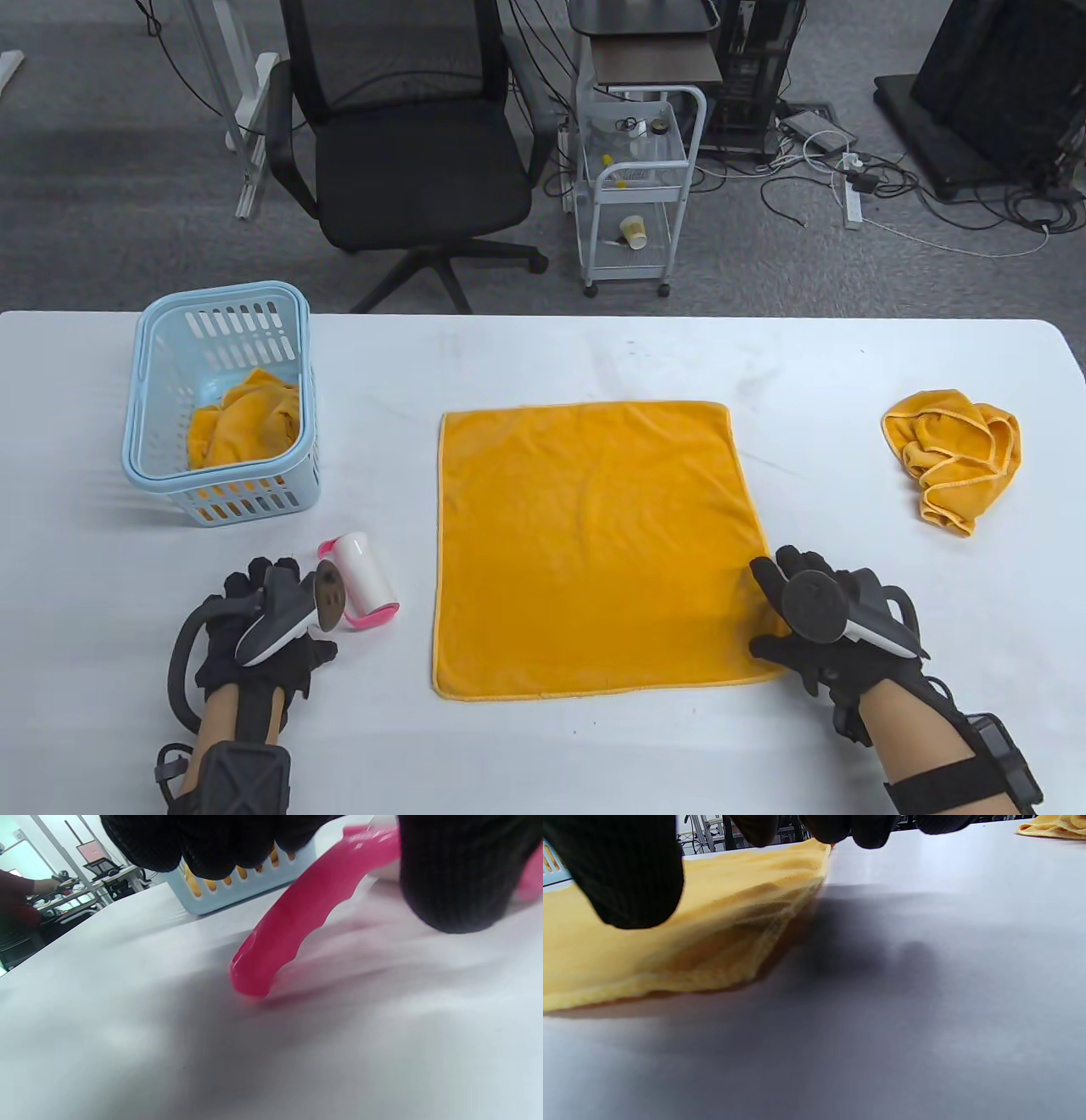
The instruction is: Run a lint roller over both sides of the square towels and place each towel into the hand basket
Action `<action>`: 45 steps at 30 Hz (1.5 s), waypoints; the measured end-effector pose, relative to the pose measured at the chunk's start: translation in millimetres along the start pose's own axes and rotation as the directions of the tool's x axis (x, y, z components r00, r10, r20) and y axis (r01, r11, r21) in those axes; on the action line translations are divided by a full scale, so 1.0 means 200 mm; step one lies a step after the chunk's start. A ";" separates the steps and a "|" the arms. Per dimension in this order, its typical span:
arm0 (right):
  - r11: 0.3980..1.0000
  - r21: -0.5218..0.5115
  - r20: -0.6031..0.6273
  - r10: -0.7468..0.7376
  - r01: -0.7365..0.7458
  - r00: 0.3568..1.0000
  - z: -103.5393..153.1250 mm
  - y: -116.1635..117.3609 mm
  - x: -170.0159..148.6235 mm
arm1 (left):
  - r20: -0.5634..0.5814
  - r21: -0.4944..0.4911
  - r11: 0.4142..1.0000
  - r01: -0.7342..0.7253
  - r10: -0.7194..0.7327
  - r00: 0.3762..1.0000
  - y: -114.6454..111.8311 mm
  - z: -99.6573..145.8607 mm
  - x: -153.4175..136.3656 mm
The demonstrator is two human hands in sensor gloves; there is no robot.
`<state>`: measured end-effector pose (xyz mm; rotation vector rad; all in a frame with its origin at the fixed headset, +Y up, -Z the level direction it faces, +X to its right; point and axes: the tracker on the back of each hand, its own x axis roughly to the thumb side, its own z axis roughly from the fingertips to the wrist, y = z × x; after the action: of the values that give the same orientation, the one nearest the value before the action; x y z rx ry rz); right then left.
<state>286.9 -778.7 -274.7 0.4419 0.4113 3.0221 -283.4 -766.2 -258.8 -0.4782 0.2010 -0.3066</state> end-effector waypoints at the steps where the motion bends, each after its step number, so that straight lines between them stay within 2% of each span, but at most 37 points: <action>1: 1.000 0.000 -0.001 0.003 -0.003 1.000 0.00 0.00 0.00 | -0.013 -0.015 1.000 -0.007 0.006 1.000 -0.01 -0.02 0.00; 5: 1.000 0.018 -0.028 0.014 -0.013 1.000 0.00 0.02 -0.02 | -0.059 0.018 0.999 -0.028 0.029 0.998 -0.03 -0.06 0.02; 9: 0.997 0.067 -0.058 0.027 -0.023 0.998 -0.01 0.04 -0.04 | -0.052 0.044 0.997 -0.060 0.062 0.997 -0.03 -0.08 0.04; 12: 0.997 0.074 -0.072 0.025 -0.019 0.997 -0.02 0.05 -0.05 | 0.003 0.086 0.985 -0.151 0.152 0.988 0.06 -0.04 0.06; 16: 0.997 0.074 -0.076 0.033 -0.028 0.997 -0.02 0.04 -0.05 | 0.124 0.181 0.964 -0.192 0.171 0.977 0.27 0.07 0.18; 19: 0.996 0.081 -0.074 0.032 -0.026 0.997 -0.02 0.05 -0.04 | 0.244 0.247 0.936 -0.252 0.192 0.951 0.45 0.17 0.34; 21: 0.996 0.083 -0.075 0.034 -0.028 0.997 -0.02 0.05 -0.05 | 0.358 0.262 0.908 -0.327 0.223 0.907 0.55 0.24 0.52; 24: 0.996 0.085 -0.079 0.026 -0.020 0.996 -0.02 0.05 -0.05 | 0.492 0.246 0.902 -0.354 0.198 0.848 0.64 0.31 0.78; 25: 0.996 0.087 -0.081 0.025 -0.018 0.996 -0.02 0.05 -0.05 | 0.546 0.236 0.905 -0.355 0.179 0.818 0.65 0.33 0.91; 29: 0.996 0.093 -0.085 0.014 -0.006 0.996 -0.02 0.05 -0.05 | 0.659 0.201 0.932 -0.303 0.100 0.746 0.60 0.35 1.26; 34: 0.996 0.093 -0.085 0.017 -0.009 0.996 -0.02 0.05 -0.06 | 0.710 0.125 0.964 -0.234 0.078 0.699 0.48 0.32 1.48; 37: 0.996 0.093 -0.086 0.019 -0.011 0.996 -0.02 0.05 -0.06 | 0.699 0.107 0.978 -0.179 0.054 0.713 0.43 0.29 1.49; 40: 0.996 0.093 -0.087 0.018 -0.010 0.996 -0.02 0.05 -0.06 | 0.669 0.113 0.985 -0.129 0.020 0.743 0.43 0.27 1.43; 41: 0.996 0.093 -0.088 0.017 -0.009 0.996 -0.02 0.05 -0.06 | 0.635 0.090 0.994 -0.065 -0.007 0.772 0.43 0.26 1.38; 45: 0.995 0.094 -0.090 0.019 -0.010 0.996 -0.02 0.05 -0.06 | 0.488 0.138 0.980 0.146 -0.195 0.851 0.40 0.24 1.16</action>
<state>296.8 -789.7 -278.4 0.3150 0.5602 3.0549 -34.7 -755.8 -283.3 -0.4660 -0.3664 -0.3547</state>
